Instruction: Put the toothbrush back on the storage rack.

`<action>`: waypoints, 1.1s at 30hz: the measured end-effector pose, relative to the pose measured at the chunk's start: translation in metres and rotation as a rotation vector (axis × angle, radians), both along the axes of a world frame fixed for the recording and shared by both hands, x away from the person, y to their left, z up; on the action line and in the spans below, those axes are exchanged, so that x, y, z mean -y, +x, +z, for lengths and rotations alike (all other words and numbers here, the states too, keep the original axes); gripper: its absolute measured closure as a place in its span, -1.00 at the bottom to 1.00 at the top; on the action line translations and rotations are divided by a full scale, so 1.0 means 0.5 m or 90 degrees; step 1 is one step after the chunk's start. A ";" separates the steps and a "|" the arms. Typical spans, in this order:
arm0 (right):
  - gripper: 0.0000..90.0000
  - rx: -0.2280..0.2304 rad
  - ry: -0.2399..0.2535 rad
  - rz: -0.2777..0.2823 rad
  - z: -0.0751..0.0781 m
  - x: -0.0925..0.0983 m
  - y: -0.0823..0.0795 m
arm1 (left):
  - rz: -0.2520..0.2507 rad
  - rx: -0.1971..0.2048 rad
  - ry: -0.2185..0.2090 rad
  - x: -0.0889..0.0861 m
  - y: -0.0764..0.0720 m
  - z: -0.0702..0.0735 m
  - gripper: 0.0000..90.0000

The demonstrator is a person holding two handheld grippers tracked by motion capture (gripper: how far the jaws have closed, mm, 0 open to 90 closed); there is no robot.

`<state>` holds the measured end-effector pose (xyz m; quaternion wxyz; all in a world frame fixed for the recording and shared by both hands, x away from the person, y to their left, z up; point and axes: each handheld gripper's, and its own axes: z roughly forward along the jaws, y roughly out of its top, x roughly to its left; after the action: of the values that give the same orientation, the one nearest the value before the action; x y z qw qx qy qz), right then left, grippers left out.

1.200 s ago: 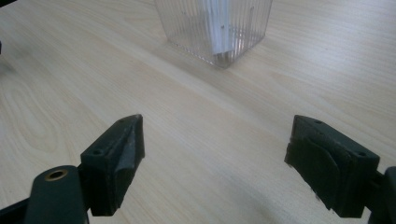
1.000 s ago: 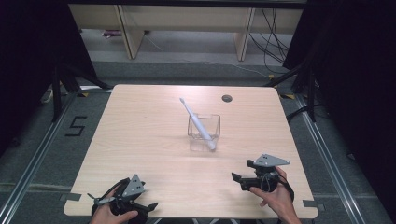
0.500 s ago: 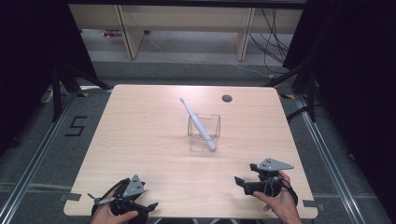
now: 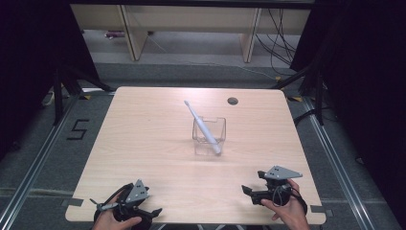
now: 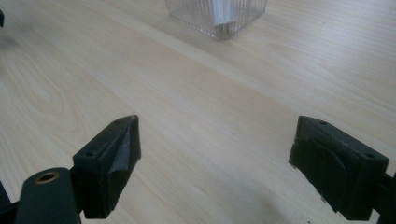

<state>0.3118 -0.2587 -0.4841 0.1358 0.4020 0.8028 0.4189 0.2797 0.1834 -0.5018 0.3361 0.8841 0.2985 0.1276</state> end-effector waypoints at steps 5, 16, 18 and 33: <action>-0.65 0.003 -0.026 0.011 0.001 0.003 -0.008 | -0.005 0.003 0.003 -0.002 0.001 0.001 -0.67; -0.64 -0.003 -0.057 0.008 -0.004 0.007 -0.025 | -0.006 0.003 0.001 -0.001 0.001 0.001 -0.67; -0.64 0.000 -0.073 0.008 -0.004 0.011 -0.027 | -0.003 0.003 0.001 -0.001 0.000 0.001 -0.67; -0.63 -0.061 -0.112 -0.006 -0.014 0.022 -0.042 | 0.000 0.000 0.000 -0.001 -0.001 0.001 -0.67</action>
<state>0.2907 -0.2698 -0.4910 0.1340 0.4122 0.8401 0.3261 0.2794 0.1840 -0.5014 0.3364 0.8838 0.2988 0.1278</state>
